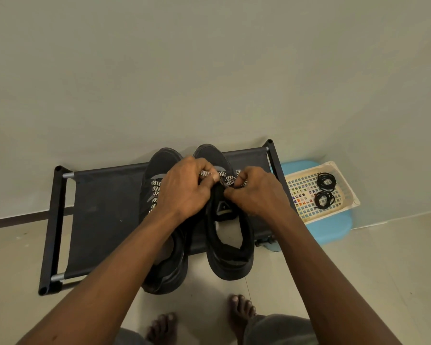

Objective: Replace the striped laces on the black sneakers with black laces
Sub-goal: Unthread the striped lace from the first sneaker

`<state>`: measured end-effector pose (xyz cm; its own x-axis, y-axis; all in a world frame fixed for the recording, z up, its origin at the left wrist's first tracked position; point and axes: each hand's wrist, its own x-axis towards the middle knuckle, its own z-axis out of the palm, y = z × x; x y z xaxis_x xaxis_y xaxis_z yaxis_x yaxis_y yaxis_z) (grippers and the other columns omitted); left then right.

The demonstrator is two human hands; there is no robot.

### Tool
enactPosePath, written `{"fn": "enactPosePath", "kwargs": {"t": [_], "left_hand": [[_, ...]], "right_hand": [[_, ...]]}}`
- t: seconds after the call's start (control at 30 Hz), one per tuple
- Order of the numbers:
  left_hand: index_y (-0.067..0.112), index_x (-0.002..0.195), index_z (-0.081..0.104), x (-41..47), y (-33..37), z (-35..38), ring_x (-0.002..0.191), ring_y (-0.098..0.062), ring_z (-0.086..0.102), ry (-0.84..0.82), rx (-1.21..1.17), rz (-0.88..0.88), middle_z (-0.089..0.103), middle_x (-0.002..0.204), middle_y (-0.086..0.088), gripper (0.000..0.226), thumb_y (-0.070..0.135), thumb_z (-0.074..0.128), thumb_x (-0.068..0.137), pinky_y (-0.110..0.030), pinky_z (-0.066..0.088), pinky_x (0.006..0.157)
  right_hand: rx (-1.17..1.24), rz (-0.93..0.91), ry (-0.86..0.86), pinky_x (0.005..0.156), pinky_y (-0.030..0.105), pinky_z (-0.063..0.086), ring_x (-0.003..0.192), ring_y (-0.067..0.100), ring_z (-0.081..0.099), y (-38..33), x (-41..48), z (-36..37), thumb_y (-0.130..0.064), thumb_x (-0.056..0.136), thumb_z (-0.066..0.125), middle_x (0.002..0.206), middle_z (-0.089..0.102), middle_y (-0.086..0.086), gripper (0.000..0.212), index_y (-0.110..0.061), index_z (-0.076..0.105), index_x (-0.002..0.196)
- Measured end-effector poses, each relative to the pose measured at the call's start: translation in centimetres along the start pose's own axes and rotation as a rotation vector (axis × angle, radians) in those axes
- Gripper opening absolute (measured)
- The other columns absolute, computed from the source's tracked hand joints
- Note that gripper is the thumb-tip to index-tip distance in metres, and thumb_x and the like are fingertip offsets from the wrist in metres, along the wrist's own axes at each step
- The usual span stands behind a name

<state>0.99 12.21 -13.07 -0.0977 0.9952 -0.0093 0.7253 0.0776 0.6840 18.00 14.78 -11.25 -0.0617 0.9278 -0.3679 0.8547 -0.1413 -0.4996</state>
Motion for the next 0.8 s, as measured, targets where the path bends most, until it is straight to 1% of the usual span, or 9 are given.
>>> {"fn": "enactPosePath", "kwargs": {"t": [0.1, 0.2, 0.3, 0.37, 0.47, 0.53, 0.6, 0.7, 0.8], "left_hand": [[0.035, 0.092, 0.071, 0.6, -0.6, -0.1, 0.107, -0.016, 0.060, 0.106, -0.162, -0.109, 0.060, 0.108, 0.008, 0.006, 0.033, 0.068, 0.097, -0.039, 0.050, 0.094], [0.028, 0.090, 0.070, 1.2, -0.7, -0.9, 0.083, -0.008, 0.066, 0.177, -0.639, -0.321, 0.071, 0.088, 0.011, 0.015, 0.030, 0.062, 0.103, -0.036, 0.054, 0.078], [0.021, 0.098, 0.061, 1.5, -0.5, -2.5, 0.100, -0.015, 0.073, 0.214, -1.118, -0.520, 0.077, 0.097, 0.005, 0.020, 0.020, 0.046, 0.111, -0.033, 0.056, 0.090], [0.019, 0.098, 0.055, 1.6, -0.5, -2.9, 0.090, -0.017, 0.073, 0.213, -1.265, -0.524, 0.072, 0.084, 0.004, 0.020, 0.017, 0.040, 0.112, -0.035, 0.055, 0.091], [0.020, 0.094, 0.055, 1.4, -0.2, -2.0, 0.063, -0.010, 0.054, 0.203, -1.015, -0.453, 0.054, 0.069, 0.007, 0.015, 0.015, 0.048, 0.106, -0.038, 0.052, 0.080], [0.029, 0.097, 0.063, 1.1, 0.0, -1.5, 0.069, -0.010, 0.058, 0.132, -0.603, -0.347, 0.060, 0.077, 0.007, 0.007, 0.029, 0.069, 0.094, -0.037, 0.054, 0.078], [0.034, 0.102, 0.067, 0.5, 0.3, -1.1, 0.071, -0.006, 0.061, 0.024, -0.265, -0.226, 0.066, 0.082, 0.011, 0.020, 0.036, 0.079, 0.086, -0.029, 0.052, 0.073], [0.031, 0.103, 0.073, -0.4, 1.5, -0.6, 0.066, 0.005, 0.056, -0.094, 0.047, -0.075, 0.065, 0.086, 0.019, 0.016, 0.034, 0.078, 0.088, -0.013, 0.042, 0.064], [0.025, 0.102, 0.076, -0.8, 1.8, 0.0, 0.056, -0.001, 0.048, -0.112, 0.223, -0.011, 0.056, 0.068, 0.014, 0.011, 0.026, 0.074, 0.091, -0.024, 0.048, 0.068]], "right_hand": [[0.018, 0.002, -0.014, 0.081, 0.041, 0.059, 0.079, 0.019, 0.068, 0.1, 0.1, 0.0, -0.047, 0.075, 0.076, 0.083, 0.068, -0.005, 0.025, -0.028, 0.060, 0.083], [0.037, 0.004, -0.019, 0.081, 0.043, 0.060, 0.078, 0.020, 0.069, 0.1, 0.1, -0.1, -0.046, 0.076, 0.077, 0.084, 0.068, -0.006, 0.024, -0.030, 0.060, 0.083], [0.034, -0.004, -0.024, 0.081, 0.042, 0.059, 0.078, 0.018, 0.068, 0.1, 0.0, -0.3, -0.045, 0.077, 0.076, 0.084, 0.067, -0.006, 0.024, -0.028, 0.060, 0.083], [0.034, -0.005, -0.031, 0.080, 0.041, 0.060, 0.075, 0.018, 0.068, 0.1, 0.0, -0.4, -0.043, 0.078, 0.077, 0.081, 0.068, -0.005, 0.024, -0.026, 0.061, 0.082], [0.039, -0.007, -0.043, 0.081, 0.041, 0.060, 0.077, 0.017, 0.068, -0.2, 0.0, -0.3, -0.042, 0.079, 0.077, 0.082, 0.068, -0.006, 0.023, -0.027, 0.061, 0.083], [0.032, -0.015, -0.052, 0.082, 0.041, 0.059, 0.080, 0.017, 0.068, -0.4, 0.0, -0.2, -0.043, 0.079, 0.076, 0.084, 0.068, -0.007, 0.022, -0.028, 0.061, 0.085], [0.031, -0.019, -0.051, 0.081, 0.041, 0.060, 0.078, 0.017, 0.069, -0.4, 0.1, -0.2, -0.044, 0.078, 0.076, 0.082, 0.069, -0.007, 0.023, -0.029, 0.061, 0.085], [0.033, -0.022, -0.047, 0.076, 0.039, 0.060, 0.072, 0.016, 0.069, -0.3, 0.0, -0.2, -0.049, 0.078, 0.076, 0.076, 0.069, -0.006, 0.026, -0.028, 0.060, 0.082], [0.029, -0.030, -0.054, 0.076, 0.040, 0.060, 0.072, 0.015, 0.068, -0.2, 0.0, -0.3, -0.045, 0.078, 0.077, 0.077, 0.069, -0.006, 0.024, -0.027, 0.061, 0.082]]}}
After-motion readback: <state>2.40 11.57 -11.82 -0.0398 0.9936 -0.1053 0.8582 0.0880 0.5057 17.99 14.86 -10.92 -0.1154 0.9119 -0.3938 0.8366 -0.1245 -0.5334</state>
